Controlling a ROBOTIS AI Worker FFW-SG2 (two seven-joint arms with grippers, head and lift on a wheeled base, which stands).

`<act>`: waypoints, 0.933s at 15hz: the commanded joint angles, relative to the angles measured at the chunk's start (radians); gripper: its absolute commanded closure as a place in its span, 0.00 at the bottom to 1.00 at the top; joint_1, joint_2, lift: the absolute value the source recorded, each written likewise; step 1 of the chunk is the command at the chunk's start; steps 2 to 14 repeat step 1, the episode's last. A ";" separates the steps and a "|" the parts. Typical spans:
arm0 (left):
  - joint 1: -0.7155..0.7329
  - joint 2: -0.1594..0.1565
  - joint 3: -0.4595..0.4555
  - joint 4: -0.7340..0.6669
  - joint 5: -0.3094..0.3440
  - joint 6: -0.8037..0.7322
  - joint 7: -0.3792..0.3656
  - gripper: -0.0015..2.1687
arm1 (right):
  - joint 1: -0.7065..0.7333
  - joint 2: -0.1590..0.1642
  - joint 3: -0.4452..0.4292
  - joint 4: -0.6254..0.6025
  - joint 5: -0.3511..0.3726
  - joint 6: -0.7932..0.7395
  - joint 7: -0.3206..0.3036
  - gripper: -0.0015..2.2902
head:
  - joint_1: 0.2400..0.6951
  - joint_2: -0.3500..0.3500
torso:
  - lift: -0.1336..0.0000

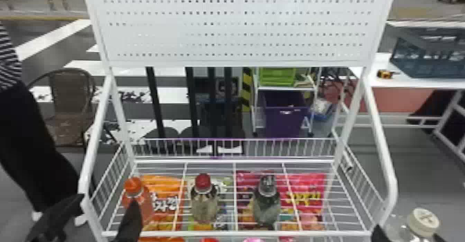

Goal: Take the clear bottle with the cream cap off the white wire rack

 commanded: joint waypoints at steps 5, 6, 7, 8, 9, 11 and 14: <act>0.000 -0.003 0.000 0.000 0.001 -0.003 0.000 0.06 | 0.006 0.000 -0.002 -0.012 -0.002 0.001 0.014 0.67 | 0.57 0.50 | 1.00; 0.000 -0.003 0.000 0.000 0.001 -0.003 0.000 0.06 | 0.006 0.000 -0.002 -0.012 -0.002 0.001 0.014 0.67 | 0.57 0.50 | 1.00; 0.000 -0.003 0.000 0.000 0.001 -0.003 0.000 0.06 | 0.006 0.000 -0.002 -0.012 -0.002 0.001 0.014 0.67 | 0.57 0.50 | 1.00; 0.000 -0.003 0.000 0.000 0.001 -0.003 0.000 0.06 | 0.006 0.000 -0.002 -0.012 -0.002 0.001 0.014 0.67 | 0.57 0.50 | 1.00; 0.000 -0.003 0.000 0.000 0.001 -0.003 0.000 0.06 | 0.006 0.000 -0.002 -0.012 -0.002 0.001 0.014 0.67 | 0.57 0.50 | 1.00; 0.000 -0.003 0.000 0.000 0.001 -0.003 0.000 0.06 | 0.006 0.000 -0.002 -0.012 -0.002 0.001 0.014 0.67 | 0.57 0.50 | 1.00; 0.000 -0.003 0.000 0.000 0.001 -0.003 0.000 0.06 | 0.006 0.000 -0.002 -0.012 -0.002 0.001 0.014 0.67 | 0.57 0.50 | 1.00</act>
